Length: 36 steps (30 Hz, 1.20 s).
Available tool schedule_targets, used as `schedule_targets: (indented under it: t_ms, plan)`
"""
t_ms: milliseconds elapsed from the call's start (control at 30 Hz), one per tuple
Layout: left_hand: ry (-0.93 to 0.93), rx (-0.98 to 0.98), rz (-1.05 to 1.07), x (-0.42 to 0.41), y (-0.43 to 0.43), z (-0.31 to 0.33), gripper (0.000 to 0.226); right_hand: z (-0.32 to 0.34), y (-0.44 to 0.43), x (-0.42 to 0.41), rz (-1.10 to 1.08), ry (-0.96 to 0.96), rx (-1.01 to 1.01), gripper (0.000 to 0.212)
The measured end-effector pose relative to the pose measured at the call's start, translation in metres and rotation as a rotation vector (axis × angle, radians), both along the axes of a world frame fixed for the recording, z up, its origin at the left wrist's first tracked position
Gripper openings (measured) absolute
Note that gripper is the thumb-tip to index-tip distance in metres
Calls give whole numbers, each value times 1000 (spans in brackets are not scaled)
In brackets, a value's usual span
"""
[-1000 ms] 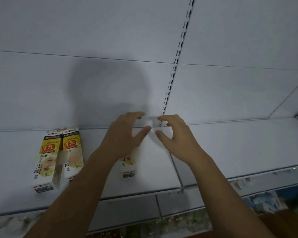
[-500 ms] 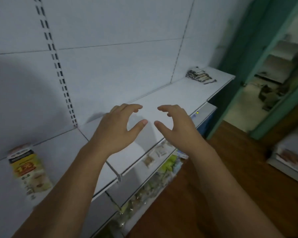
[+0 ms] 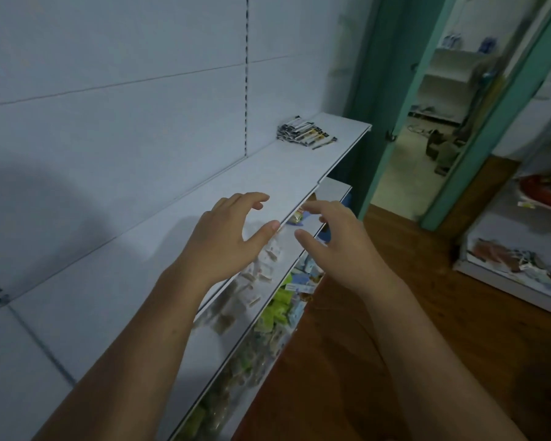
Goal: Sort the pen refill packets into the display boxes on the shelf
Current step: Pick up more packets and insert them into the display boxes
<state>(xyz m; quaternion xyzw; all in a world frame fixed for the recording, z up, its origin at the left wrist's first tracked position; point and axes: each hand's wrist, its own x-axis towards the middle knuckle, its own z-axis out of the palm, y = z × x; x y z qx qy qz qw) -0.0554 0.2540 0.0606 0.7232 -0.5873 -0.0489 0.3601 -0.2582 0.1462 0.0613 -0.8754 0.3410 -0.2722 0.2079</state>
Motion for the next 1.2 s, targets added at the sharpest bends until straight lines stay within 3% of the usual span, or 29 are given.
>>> schedule_targets:
  t_ms: [267,500,633,1200]
  plan:
    - [-41,36,-37,-42,-113,-8,51,-8,-104,-45,-31,15,0,49]
    - [-191,61,-89,-54,-210,-12,52,-16,-197,-70,-128,162,-127,53]
    - [-237,47,-127,-54,-283,-15,66,-21,-259,-73,-181,250,-185,57]
    - [-147,87,-175,-39,-535,-27,61,-19,-499,-47,-156,232,-101,57]
